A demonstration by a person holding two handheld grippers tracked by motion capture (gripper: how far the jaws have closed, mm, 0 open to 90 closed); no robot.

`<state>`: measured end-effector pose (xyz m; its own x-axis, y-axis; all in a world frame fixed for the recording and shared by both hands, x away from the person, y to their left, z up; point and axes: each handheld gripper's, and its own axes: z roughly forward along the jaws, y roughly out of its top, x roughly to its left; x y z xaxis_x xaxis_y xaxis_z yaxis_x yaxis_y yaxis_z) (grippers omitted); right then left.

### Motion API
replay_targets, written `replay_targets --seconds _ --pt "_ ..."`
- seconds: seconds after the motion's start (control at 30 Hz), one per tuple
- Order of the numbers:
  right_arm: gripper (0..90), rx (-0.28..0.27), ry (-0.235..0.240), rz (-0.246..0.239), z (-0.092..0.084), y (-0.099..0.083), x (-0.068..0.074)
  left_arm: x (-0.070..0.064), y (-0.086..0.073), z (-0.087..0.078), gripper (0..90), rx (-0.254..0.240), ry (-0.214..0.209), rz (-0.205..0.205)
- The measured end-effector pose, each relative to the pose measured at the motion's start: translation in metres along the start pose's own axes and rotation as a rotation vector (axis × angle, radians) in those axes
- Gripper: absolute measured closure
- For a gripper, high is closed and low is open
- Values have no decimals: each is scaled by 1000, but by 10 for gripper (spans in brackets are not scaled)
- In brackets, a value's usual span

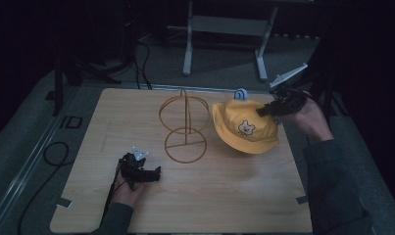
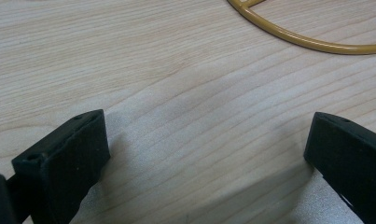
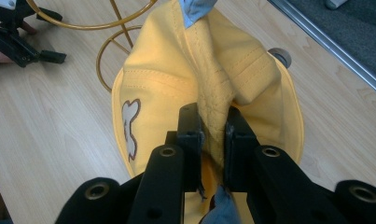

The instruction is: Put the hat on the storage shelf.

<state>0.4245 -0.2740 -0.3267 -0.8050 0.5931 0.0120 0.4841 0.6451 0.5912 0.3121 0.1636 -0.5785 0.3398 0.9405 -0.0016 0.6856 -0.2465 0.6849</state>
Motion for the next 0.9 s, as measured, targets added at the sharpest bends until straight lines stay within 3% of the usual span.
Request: replay_targets --seconds 0.9 --pt "804 -99 15 -6 -21 2 -2 0 0 0 0 1 -1 -1"
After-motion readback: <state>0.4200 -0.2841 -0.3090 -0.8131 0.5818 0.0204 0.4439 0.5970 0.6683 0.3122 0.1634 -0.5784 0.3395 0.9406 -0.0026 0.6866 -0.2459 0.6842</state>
